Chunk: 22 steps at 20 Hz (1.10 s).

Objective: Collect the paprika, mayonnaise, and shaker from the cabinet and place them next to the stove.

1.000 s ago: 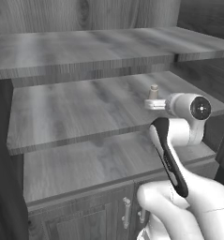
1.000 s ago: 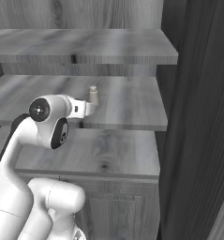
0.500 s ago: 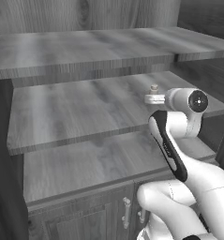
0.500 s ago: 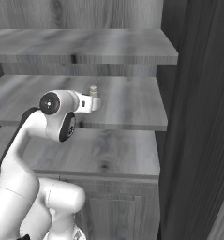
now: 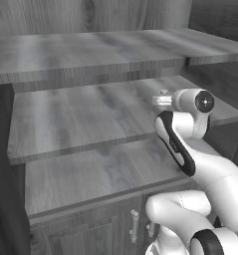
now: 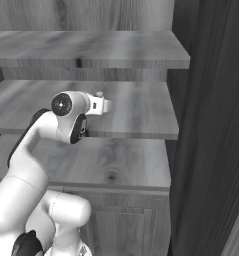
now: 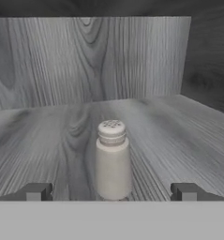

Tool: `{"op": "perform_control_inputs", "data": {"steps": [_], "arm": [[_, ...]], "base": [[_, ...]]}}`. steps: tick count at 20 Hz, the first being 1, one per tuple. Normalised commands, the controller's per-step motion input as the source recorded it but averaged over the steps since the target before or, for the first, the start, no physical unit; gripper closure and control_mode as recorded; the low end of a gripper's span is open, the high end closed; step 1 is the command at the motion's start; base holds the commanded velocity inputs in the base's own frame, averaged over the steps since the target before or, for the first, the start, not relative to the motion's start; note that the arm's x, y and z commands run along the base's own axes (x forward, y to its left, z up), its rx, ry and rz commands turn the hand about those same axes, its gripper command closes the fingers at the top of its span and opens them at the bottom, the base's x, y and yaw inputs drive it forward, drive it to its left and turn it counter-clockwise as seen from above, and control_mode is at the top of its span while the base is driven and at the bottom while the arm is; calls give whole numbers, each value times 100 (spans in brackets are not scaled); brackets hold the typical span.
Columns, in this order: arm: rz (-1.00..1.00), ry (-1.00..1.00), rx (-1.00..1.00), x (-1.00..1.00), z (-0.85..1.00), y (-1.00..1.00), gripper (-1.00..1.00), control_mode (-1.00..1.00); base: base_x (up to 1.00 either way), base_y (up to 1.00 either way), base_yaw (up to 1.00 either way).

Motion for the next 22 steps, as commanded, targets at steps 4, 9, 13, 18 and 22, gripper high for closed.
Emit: {"op": "perform_control_inputs", "data": {"steps": [4, 9, 13, 18, 22], "arm": [[0, 0, 0, 28, 0, 0, -100, -100], [0, 0, 0, 28, 0, -1, -100, -100], [0, 0, 0, 33, -4, 0, -100, -100], [0, 0, 0, 30, -9, -2, -100, -100], [0, 0, 0, 24, -9, -8, -100, -100]], "base": [[0, 0, 0], [0, 0, 0], [0, 0, 0], [0, 0, 0], [0, 0, 0]]}}
